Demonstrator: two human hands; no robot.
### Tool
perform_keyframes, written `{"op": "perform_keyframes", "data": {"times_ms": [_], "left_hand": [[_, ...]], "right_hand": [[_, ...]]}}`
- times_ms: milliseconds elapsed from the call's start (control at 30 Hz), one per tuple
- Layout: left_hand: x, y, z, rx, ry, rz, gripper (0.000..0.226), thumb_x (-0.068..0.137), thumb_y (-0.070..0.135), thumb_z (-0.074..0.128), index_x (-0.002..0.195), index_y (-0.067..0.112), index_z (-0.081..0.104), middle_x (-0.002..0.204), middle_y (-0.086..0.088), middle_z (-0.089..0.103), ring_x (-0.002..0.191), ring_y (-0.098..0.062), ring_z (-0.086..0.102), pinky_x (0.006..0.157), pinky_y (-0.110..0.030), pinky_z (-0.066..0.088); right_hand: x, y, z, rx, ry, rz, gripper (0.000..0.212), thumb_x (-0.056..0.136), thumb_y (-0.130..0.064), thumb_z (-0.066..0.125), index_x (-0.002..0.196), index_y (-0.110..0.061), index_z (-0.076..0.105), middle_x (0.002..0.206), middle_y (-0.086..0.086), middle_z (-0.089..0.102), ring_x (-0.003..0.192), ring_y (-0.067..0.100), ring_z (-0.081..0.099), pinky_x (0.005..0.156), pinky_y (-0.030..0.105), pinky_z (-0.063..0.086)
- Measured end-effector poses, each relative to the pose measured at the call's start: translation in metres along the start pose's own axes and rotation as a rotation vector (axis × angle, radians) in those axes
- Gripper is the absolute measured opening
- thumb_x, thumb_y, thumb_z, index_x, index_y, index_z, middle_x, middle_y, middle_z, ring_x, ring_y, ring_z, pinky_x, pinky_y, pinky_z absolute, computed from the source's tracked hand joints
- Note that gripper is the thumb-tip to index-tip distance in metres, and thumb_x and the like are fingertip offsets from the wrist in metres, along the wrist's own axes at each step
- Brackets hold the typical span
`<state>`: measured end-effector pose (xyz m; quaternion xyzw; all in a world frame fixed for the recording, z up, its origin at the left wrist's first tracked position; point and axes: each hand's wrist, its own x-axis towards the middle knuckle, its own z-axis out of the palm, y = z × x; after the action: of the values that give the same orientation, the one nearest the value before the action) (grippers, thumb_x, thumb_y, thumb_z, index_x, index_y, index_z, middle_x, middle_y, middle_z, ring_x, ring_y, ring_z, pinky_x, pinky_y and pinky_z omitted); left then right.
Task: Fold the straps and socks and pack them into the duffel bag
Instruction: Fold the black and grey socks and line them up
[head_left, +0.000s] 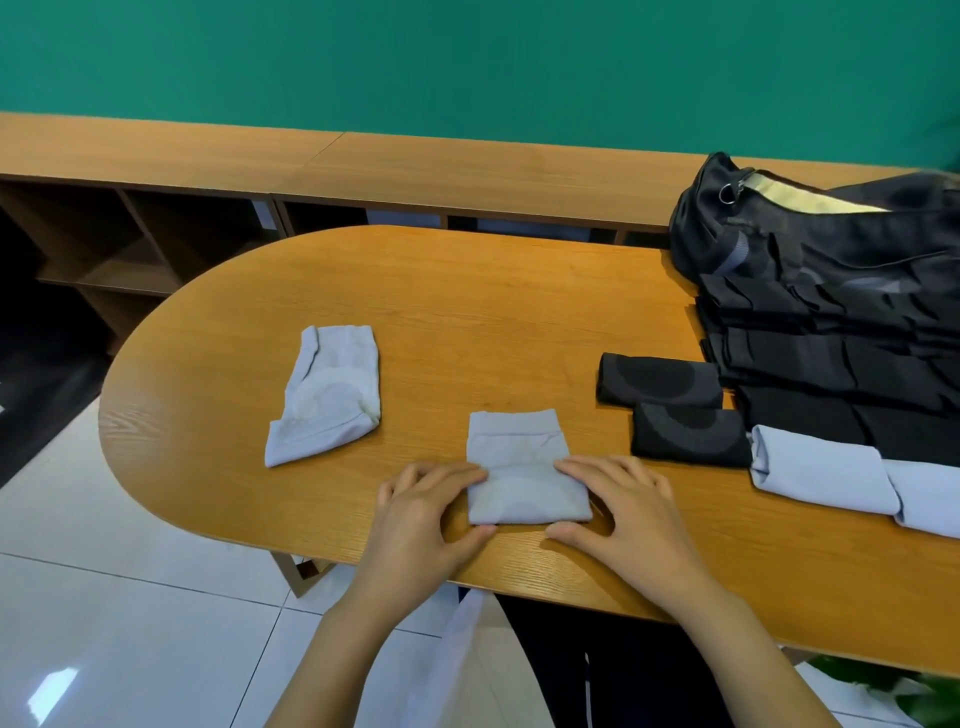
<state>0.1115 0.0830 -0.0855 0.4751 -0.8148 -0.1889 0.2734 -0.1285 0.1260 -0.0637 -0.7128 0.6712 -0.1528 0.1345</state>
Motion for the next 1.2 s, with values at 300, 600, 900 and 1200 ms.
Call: {"op": "perform_keyframes", "data": {"times_ms": [300,600,900,1200], "left_hand": [[0.003,0.011,-0.002,-0.183,0.184,-0.146,0.04,0.089,0.057,0.054,0.123,0.036,0.059,0.073,0.018,0.059,0.083,0.001,0.055,0.088,-0.038,0.042],[0.005,0.012,0.001,-0.158,0.245,-0.227,0.027,0.086,0.037,0.068,0.112,0.031,0.062,0.061,0.012,0.055,0.066,-0.005,0.055,0.072,-0.044,0.05],[0.005,0.015,0.006,-0.115,0.096,0.106,0.033,0.096,0.042,0.046,0.102,0.021,0.071,0.098,0.015,0.058,0.099,-0.002,0.05,0.08,-0.018,0.043],[0.005,0.067,0.032,-0.304,-0.13,0.098,0.058,0.1,0.056,0.026,0.129,0.021,0.061,0.128,0.017,0.056,0.124,0.005,0.042,0.102,-0.012,0.031]], "right_hand": [[0.0,-0.006,0.003,0.244,0.085,0.135,0.055,0.079,-0.072,0.045,0.13,-0.054,0.039,0.112,-0.019,0.054,0.116,0.012,0.044,0.096,0.03,0.037],[0.004,-0.019,0.009,0.226,0.295,0.141,0.024,0.085,-0.045,0.065,0.102,-0.039,0.049,0.062,-0.012,0.048,0.066,0.003,0.049,0.087,0.034,0.043],[0.004,-0.02,0.018,-0.077,0.31,-0.23,0.025,0.082,-0.016,0.062,0.104,-0.028,0.067,0.104,-0.014,0.06,0.096,0.008,0.053,0.078,0.021,0.037],[-0.049,-0.001,-0.007,-0.22,0.209,-0.045,0.057,0.102,-0.054,0.018,0.123,-0.03,0.066,0.134,-0.007,0.059,0.124,0.012,0.051,0.113,0.031,0.024]]}}
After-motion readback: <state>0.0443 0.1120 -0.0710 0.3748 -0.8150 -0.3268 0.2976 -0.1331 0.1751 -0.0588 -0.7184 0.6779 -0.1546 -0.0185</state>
